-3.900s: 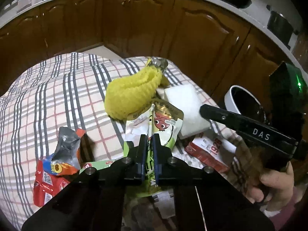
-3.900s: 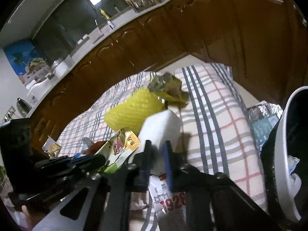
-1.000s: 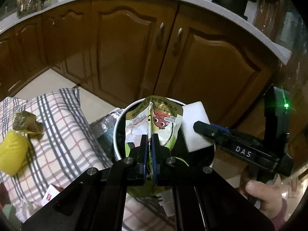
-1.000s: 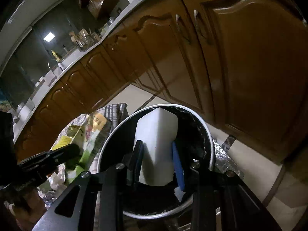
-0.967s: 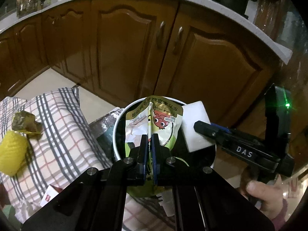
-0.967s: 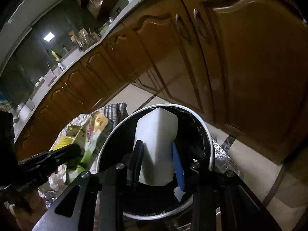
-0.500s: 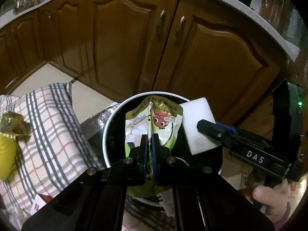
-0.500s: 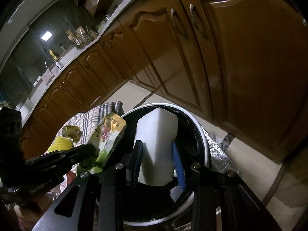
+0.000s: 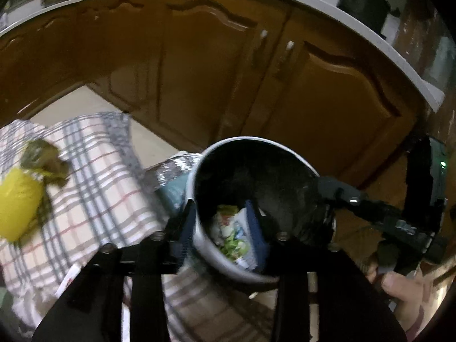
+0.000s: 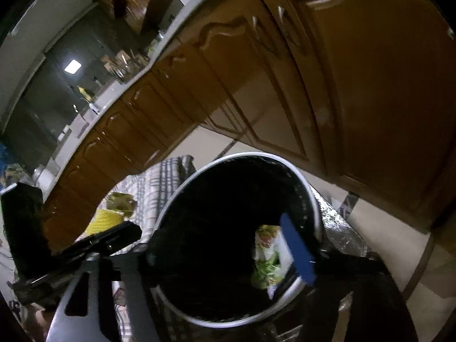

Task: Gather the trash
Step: 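Carry pouch and foam block to the bin and release both, then move both tools back toward the yellow foam net and crumpled wrapper, then grasp the yellow foam net with the left gripper while the right grasps a yellow wrapper, then carry both items over the bin and open both grippers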

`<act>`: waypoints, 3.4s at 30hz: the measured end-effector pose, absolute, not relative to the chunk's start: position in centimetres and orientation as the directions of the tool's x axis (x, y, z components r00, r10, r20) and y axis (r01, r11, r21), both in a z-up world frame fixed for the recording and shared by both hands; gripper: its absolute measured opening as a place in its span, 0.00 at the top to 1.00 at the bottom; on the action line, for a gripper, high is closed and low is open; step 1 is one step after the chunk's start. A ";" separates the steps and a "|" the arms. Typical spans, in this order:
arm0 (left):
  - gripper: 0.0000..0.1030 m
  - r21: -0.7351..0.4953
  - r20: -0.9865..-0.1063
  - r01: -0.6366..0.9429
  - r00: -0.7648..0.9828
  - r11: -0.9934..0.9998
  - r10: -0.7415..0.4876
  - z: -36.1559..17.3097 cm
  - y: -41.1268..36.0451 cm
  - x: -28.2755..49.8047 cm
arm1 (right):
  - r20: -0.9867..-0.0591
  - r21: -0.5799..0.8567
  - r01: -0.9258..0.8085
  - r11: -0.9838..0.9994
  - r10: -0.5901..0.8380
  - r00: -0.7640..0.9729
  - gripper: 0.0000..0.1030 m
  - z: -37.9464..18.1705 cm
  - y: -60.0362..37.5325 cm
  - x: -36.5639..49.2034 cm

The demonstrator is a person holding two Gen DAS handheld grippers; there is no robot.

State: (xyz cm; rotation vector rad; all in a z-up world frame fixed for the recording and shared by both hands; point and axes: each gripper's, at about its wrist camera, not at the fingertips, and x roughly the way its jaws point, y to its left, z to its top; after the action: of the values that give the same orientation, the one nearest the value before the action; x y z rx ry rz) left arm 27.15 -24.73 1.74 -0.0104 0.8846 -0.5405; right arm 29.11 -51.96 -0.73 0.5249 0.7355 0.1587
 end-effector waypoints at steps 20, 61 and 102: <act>0.43 -0.261 -0.676 0.234 0.648 0.937 -0.350 3.3 -9.9 24.2 | -0.533 0.506 -0.130 0.853 0.427 0.730 0.05 0.9 -41.9 28.1; 0.35 -0.113 -0.813 0.214 0.542 0.970 -0.214 0.5 -3.1 33.3 | -0.666 0.484 -0.300 0.822 0.569 0.483 0.30 -0.6 -25.7 44.8; 0.82 -0.214 -0.709 0.414 0.557 0.885 -0.432 4.9 -13.0 24.4 | -0.553 0.516 -0.168 0.840 0.476 0.684 1.00 2.3 -41.4 31.1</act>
State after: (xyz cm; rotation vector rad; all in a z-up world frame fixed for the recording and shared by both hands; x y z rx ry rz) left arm 24.36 -13.03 4.88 -0.0232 0.8433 -0.4990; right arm 31.07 -41.35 2.30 0.4515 0.7356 0.3749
